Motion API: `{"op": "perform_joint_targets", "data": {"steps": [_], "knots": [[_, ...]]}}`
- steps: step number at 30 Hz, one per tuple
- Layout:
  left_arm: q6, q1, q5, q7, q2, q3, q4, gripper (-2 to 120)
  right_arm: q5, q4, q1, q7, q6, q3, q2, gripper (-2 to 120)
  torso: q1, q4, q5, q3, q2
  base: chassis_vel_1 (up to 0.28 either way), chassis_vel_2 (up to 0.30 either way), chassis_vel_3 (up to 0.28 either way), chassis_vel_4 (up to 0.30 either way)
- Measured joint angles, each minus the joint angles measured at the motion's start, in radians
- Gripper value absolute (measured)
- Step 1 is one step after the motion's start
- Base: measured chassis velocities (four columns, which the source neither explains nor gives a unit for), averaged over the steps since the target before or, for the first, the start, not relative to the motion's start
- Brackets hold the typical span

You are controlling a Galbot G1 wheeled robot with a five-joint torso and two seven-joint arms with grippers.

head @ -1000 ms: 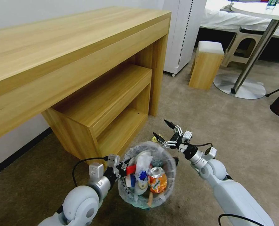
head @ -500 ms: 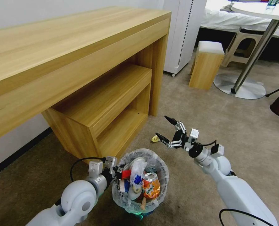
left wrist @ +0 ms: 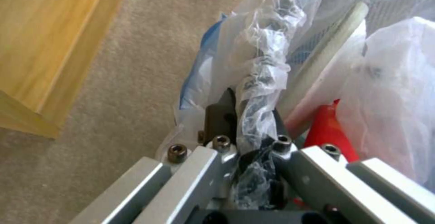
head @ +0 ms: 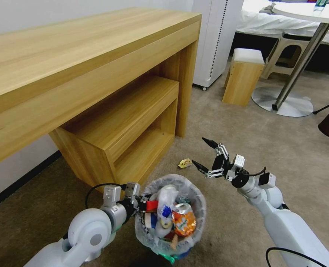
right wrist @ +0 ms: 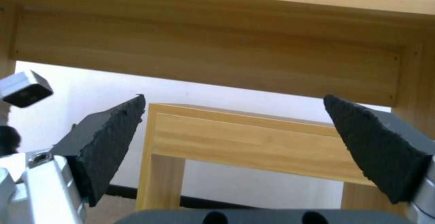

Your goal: Pick up the trash bin and place the garbage on the floor into it.

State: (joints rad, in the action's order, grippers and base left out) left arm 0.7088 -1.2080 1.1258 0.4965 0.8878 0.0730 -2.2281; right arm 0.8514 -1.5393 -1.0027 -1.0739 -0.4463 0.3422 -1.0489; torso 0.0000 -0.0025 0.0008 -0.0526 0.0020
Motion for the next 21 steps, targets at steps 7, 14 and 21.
{"op": "perform_joint_targets", "data": {"steps": [7, 14, 21], "knots": [[-0.007, -0.006, -0.089, -0.04, 0.006, 0.002, 0.006, 0, -0.002, 0.004, 0.001, 0.001, 0.0, -0.002, -0.002, 100, 0.0, 0.0001, 0.0, 0.0, 0.0, 0.0, 0.0, 0.0, 0.0], [-0.012, -0.003, -0.091, -0.041, 0.015, -0.002, 0.008, 0, -0.005, 0.009, 0.0, 0.002, 0.0, -0.005, -0.007, 100, 0.0, 0.0, 0.0, 0.0, 0.0, 0.0, 0.0, 0.0, 0.0], [-0.019, -0.005, -0.094, -0.042, 0.018, -0.001, 0.013, 0, -0.005, 0.025, 0.002, 0.007, 0.001, -0.008, -0.011, 100, 0.0, 0.0001, 0.0, 0.0, 0.0, 0.0, 0.0, 0.0, 0.0]]}}
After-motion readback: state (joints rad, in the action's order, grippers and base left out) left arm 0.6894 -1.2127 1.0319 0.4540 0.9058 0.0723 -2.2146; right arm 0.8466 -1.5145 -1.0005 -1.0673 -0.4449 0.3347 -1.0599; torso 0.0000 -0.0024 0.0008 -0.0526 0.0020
